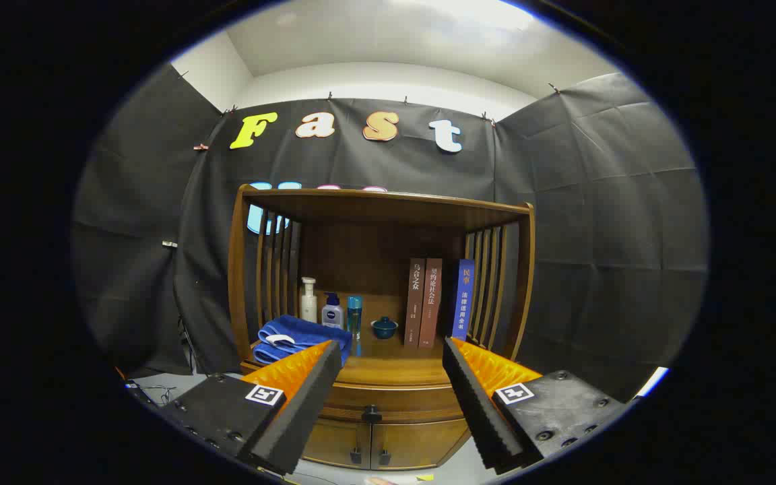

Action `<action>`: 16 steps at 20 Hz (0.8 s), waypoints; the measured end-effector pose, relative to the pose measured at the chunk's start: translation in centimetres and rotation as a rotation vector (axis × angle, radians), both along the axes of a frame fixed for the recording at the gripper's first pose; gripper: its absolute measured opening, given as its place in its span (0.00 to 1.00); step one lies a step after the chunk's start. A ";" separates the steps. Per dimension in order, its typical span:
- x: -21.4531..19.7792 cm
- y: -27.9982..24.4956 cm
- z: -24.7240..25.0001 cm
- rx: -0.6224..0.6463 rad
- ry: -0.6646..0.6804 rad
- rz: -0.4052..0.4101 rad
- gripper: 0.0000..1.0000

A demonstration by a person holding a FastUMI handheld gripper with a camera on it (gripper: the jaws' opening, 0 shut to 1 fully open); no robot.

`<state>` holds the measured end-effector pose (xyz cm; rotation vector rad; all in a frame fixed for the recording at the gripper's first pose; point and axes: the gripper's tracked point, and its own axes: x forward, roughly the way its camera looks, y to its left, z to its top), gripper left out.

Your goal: Pull open the drawer, take out the items inside it, and place them on the countertop above the cabinet.

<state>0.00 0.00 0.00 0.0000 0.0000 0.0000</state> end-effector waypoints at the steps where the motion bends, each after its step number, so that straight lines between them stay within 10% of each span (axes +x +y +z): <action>1: 0.0 0.1 0.0 0.002 0.002 0.000 0.98; 16: -0.2 0.1 -0.1 0.005 0.011 0.000 0.98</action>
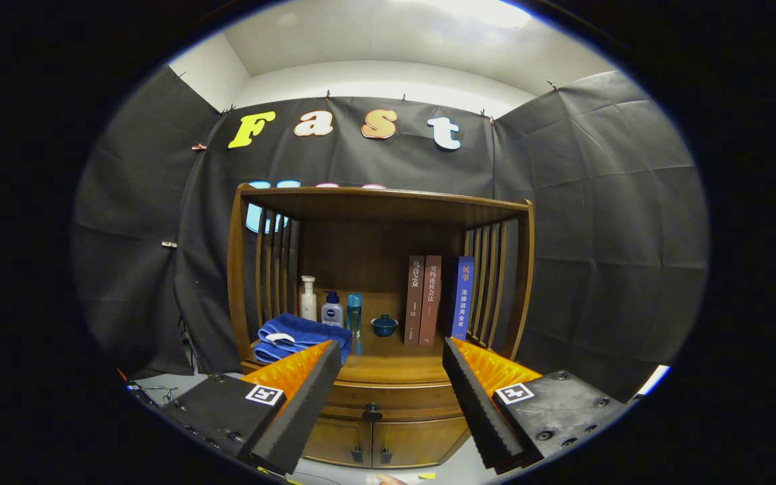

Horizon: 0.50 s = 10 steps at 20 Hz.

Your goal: Pull open the drawer, take out the items inside it, and place them on the countertop above the cabinet.

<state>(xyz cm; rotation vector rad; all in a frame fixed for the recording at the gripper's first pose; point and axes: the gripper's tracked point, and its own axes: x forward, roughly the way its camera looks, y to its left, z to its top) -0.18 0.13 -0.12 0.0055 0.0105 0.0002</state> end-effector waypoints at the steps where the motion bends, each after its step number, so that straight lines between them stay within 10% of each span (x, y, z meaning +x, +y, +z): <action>1: 0.0 0.0 0.1 0.000 -0.001 -0.001 0.98; 10: -0.1 0.0 0.3 0.005 -0.007 -0.001 0.98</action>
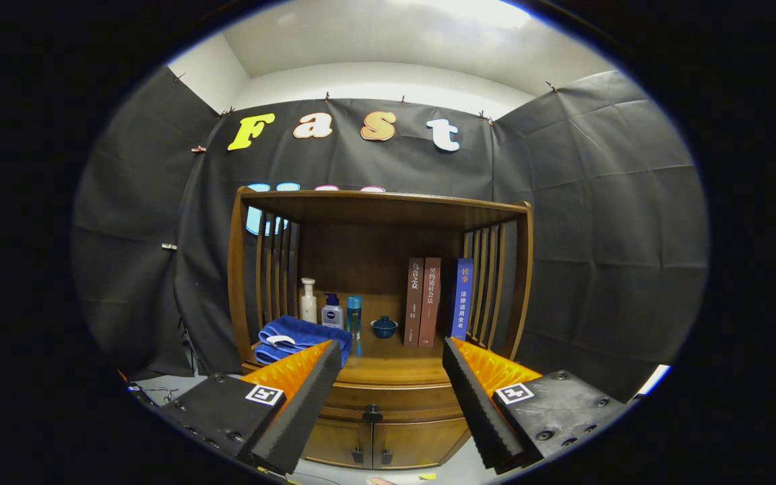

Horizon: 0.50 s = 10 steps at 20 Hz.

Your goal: Pull open the drawer, take out the items inside it, and place them on the countertop above the cabinet.

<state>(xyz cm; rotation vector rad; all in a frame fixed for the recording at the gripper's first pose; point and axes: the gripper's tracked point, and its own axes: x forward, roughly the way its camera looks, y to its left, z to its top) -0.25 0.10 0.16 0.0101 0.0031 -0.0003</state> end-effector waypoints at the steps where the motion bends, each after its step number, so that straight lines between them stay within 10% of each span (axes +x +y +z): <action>1: 0.0 0.0 -0.2 0.000 0.002 0.000 0.98; 10: 2.0 0.8 -4.6 0.015 0.071 0.022 0.99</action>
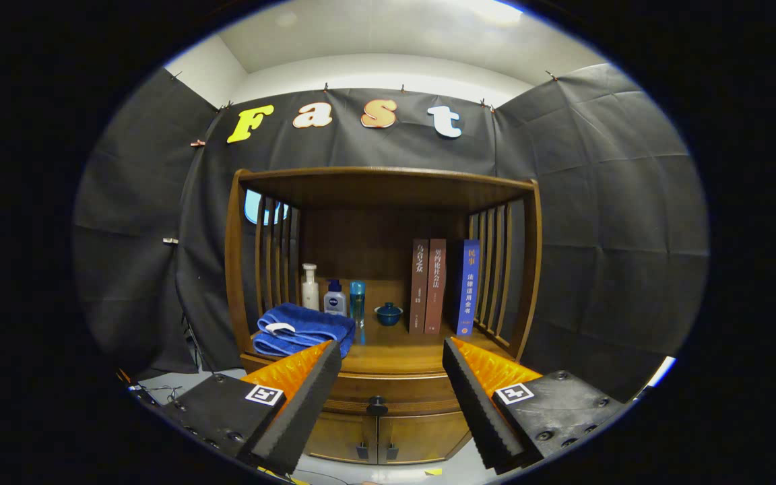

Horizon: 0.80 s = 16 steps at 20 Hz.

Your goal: Pull open the drawer, take out the items inside it, and place them on the countertop above the cabinet.

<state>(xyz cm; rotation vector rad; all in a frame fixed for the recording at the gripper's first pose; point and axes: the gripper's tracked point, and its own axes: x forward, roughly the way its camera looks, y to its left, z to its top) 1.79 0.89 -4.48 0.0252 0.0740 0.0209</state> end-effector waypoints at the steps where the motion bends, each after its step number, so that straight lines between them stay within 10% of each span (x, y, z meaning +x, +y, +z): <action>1: 0.5 0.1 -1.0 -0.003 0.018 0.003 0.99; 16: 9.8 2.0 -19.1 0.025 0.316 0.033 0.99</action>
